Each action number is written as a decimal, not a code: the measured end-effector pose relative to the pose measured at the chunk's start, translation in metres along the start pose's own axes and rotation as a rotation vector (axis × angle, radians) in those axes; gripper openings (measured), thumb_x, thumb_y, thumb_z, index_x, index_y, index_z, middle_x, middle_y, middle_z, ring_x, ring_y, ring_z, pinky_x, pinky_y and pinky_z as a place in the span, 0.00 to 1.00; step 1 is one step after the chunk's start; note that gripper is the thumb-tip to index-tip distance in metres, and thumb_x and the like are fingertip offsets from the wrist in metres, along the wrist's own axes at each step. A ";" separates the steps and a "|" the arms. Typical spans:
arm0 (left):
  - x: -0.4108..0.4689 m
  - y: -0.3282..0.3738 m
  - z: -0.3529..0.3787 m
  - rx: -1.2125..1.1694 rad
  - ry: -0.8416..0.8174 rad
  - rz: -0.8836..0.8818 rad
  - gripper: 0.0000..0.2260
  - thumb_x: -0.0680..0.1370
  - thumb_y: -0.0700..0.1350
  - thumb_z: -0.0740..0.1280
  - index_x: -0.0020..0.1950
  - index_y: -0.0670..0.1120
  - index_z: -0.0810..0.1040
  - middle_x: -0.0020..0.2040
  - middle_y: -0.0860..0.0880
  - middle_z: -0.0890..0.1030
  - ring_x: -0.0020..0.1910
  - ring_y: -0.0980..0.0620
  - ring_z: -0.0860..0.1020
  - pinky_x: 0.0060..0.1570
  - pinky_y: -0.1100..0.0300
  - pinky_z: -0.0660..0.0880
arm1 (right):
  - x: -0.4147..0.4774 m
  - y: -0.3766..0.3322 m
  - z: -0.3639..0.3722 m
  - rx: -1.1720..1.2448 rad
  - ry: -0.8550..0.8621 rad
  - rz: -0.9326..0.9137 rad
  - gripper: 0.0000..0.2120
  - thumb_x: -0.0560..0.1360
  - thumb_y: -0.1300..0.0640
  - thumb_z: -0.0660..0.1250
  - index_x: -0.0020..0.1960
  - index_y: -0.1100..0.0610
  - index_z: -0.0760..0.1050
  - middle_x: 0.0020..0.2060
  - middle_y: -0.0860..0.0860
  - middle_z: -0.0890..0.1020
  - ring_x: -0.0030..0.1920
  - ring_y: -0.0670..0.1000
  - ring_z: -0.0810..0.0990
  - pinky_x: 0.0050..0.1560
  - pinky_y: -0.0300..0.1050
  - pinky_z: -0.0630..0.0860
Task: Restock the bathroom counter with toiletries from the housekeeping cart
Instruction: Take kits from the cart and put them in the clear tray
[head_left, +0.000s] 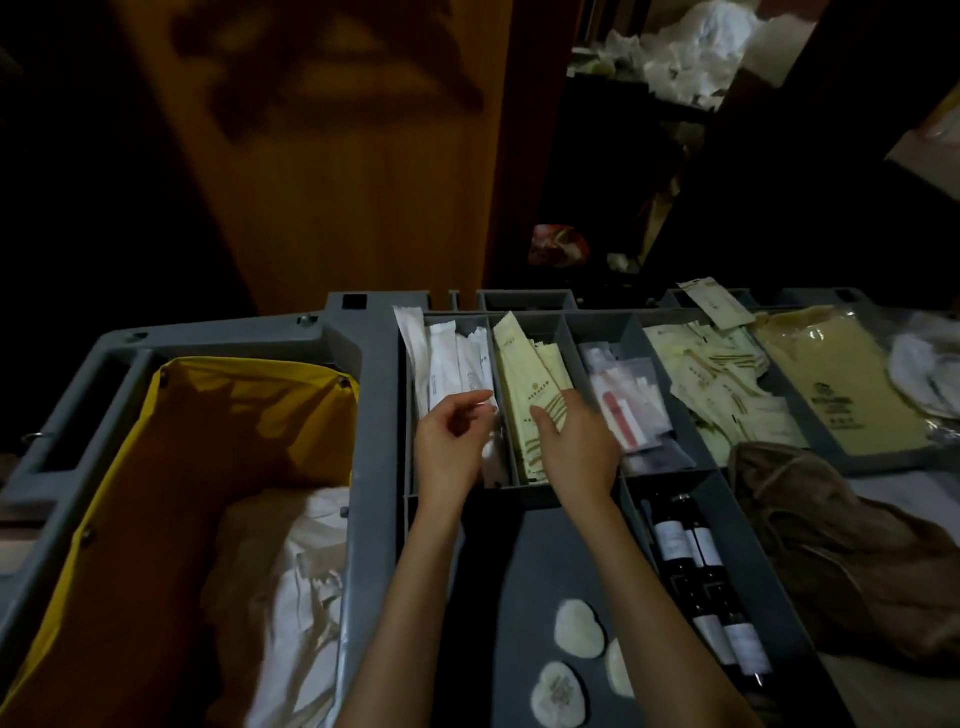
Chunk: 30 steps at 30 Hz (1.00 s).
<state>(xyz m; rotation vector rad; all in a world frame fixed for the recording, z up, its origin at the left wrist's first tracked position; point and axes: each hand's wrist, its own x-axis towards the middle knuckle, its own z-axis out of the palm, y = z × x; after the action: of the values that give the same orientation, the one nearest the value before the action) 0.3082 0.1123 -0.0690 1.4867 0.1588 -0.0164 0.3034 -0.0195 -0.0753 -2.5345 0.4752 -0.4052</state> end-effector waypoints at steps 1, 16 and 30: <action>-0.001 0.002 0.000 -0.004 0.002 -0.005 0.08 0.76 0.37 0.68 0.53 0.48 0.81 0.46 0.46 0.84 0.47 0.50 0.82 0.51 0.56 0.80 | -0.001 0.001 0.000 0.022 0.008 0.008 0.17 0.80 0.48 0.62 0.61 0.59 0.74 0.51 0.59 0.82 0.50 0.61 0.81 0.45 0.51 0.76; -0.012 0.019 0.007 -0.310 0.012 -0.068 0.02 0.77 0.39 0.69 0.47 0.43 0.82 0.42 0.45 0.83 0.44 0.48 0.81 0.45 0.56 0.78 | -0.023 -0.015 -0.006 0.597 -0.296 -0.042 0.10 0.81 0.51 0.61 0.43 0.53 0.75 0.34 0.47 0.78 0.37 0.48 0.76 0.43 0.48 0.72; -0.008 0.018 0.001 -0.204 0.048 -0.118 0.07 0.79 0.39 0.66 0.45 0.49 0.81 0.44 0.46 0.84 0.45 0.47 0.83 0.46 0.53 0.81 | 0.000 -0.006 -0.001 0.188 0.020 0.070 0.21 0.73 0.55 0.72 0.65 0.55 0.73 0.59 0.54 0.77 0.59 0.57 0.76 0.57 0.54 0.75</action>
<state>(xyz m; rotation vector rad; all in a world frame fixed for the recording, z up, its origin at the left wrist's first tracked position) 0.3022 0.1119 -0.0505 1.2737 0.2790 -0.0581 0.3045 -0.0152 -0.0717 -2.3280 0.5067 -0.4285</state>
